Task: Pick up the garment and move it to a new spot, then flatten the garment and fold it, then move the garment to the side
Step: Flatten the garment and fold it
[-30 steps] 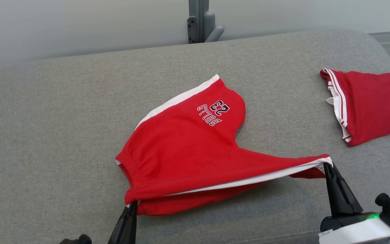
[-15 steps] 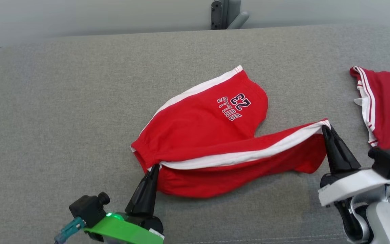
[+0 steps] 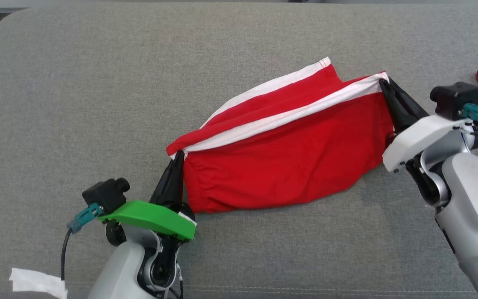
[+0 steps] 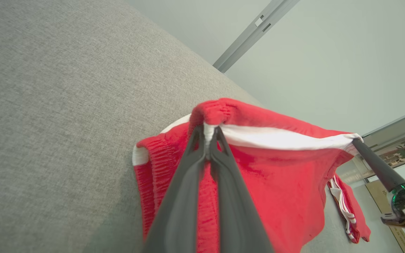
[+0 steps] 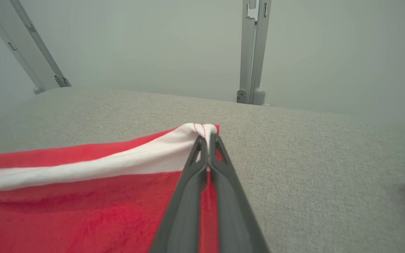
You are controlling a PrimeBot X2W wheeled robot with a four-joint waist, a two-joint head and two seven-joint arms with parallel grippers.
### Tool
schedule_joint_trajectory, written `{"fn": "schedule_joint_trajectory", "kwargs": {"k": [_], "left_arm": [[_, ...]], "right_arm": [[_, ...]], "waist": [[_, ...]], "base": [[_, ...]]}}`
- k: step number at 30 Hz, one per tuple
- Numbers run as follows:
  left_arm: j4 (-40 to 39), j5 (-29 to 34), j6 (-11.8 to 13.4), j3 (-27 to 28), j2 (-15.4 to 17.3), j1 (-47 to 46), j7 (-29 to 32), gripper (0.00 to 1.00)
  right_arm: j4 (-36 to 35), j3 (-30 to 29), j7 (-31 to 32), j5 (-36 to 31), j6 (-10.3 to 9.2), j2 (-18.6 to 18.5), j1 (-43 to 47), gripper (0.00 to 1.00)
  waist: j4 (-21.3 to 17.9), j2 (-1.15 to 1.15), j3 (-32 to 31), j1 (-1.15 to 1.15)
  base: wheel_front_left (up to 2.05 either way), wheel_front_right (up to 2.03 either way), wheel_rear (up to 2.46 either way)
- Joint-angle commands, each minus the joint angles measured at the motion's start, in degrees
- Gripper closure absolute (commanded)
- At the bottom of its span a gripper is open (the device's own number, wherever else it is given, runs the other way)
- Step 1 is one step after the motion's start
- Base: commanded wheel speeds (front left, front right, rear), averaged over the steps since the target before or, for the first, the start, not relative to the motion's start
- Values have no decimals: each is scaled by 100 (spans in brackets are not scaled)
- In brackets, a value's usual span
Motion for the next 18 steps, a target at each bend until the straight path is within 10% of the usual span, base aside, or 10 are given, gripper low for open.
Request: {"fn": "schedule_joint_trajectory", "kwargs": {"k": [1,18], "left_arm": [[61,-62,36,4,-26,-191,-7,100],[1089,-602,350,-505,-87,-1487,-136,100]], "right_arm": [[113,53,35,61,-9,-50,-178,100],[2304,1307,644,744,-9,-118,-2425,100]], "waist": [[173,0,207,0],[589,0,828,0]], "base": [[0,0,0],[0,0,0]]}}
